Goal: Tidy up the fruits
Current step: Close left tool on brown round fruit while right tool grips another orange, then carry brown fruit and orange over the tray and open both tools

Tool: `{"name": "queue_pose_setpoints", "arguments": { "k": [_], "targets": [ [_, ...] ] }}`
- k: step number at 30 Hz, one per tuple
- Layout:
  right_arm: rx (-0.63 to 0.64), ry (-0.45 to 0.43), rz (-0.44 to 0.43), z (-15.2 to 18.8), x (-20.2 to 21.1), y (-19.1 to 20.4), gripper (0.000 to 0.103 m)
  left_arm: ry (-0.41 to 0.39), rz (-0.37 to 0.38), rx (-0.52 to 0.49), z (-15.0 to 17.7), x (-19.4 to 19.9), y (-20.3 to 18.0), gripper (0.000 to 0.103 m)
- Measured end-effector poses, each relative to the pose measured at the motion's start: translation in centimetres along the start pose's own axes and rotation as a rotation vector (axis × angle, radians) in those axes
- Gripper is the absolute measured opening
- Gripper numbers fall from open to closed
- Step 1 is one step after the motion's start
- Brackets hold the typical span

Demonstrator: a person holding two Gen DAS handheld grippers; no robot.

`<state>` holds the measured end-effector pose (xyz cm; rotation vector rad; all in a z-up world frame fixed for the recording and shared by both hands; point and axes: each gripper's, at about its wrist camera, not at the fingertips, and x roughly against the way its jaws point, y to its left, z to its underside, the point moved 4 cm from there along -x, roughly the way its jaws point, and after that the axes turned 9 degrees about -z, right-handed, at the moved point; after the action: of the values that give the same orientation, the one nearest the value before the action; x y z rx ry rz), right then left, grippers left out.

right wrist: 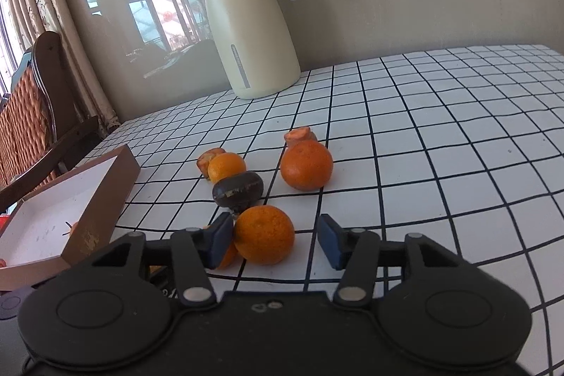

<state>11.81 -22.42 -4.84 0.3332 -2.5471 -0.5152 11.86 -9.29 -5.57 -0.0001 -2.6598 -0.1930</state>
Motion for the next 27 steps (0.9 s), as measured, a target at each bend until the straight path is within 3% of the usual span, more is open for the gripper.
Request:
{"name": "queue_pose_setpoints", "arguments": {
  "k": [2,15,27],
  "targets": [
    [-0.018,-0.001,-0.024,0.0,0.0,0.0,0.029,0.000,0.003,0.002,0.0,0.0,-0.1,0.031],
    [0.054,-0.013,0.049,0.3,2.2,-0.6,0.029,-0.011,0.014,-0.017,0.1,0.5,-0.6,0.029],
    [0.056,0.001,0.052,0.5,1.4,-0.6,0.029,-0.020,0.014,-0.030,0.2,0.7,-0.6,0.029]
  ]
}}
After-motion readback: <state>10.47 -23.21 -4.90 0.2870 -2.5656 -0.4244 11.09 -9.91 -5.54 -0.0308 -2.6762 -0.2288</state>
